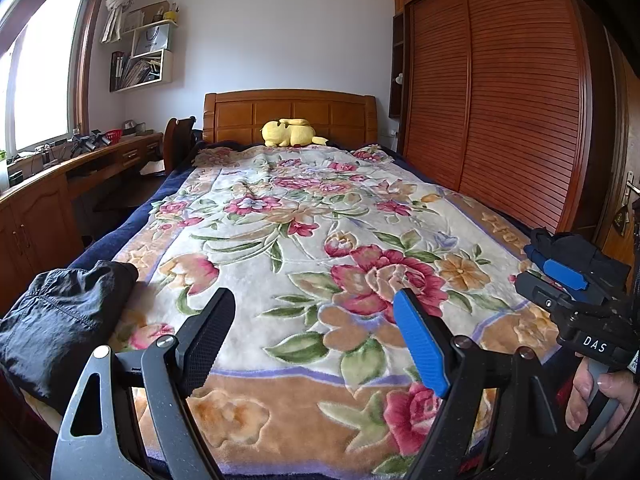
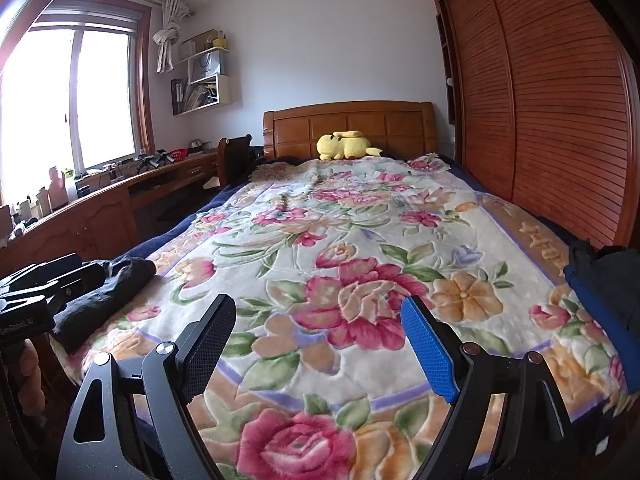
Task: Fold large clothes
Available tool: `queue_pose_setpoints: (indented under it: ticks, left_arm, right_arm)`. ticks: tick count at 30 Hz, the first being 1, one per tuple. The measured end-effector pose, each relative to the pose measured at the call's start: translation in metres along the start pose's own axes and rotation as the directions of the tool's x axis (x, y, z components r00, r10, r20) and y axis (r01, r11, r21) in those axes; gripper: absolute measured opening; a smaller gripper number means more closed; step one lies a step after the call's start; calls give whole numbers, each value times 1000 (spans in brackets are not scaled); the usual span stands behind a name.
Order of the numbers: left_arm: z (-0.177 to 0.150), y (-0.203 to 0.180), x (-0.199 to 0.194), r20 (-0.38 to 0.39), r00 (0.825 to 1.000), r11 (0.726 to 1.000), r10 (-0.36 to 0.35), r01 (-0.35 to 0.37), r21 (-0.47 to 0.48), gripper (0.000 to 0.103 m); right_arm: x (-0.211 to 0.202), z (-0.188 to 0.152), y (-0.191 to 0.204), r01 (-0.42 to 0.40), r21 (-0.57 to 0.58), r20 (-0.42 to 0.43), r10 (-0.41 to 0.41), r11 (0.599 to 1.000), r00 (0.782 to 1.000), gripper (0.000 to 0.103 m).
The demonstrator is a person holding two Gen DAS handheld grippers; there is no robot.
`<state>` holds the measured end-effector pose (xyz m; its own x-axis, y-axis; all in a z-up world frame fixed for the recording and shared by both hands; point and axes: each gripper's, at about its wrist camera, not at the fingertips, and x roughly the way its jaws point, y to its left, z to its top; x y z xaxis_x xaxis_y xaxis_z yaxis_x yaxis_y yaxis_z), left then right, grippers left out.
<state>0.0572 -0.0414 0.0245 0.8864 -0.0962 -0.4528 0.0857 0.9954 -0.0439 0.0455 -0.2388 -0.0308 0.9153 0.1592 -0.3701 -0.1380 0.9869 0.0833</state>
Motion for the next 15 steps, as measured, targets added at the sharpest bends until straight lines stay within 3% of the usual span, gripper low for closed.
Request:
queue_pose_setpoints:
  ticks: [15]
  left_arm:
    - [-1, -2, -3, 4, 1000, 1000, 1, -1, 1, 82]
  right_arm:
    - [1, 0, -1, 3, 5, 3, -3, 1000, 1000, 86]
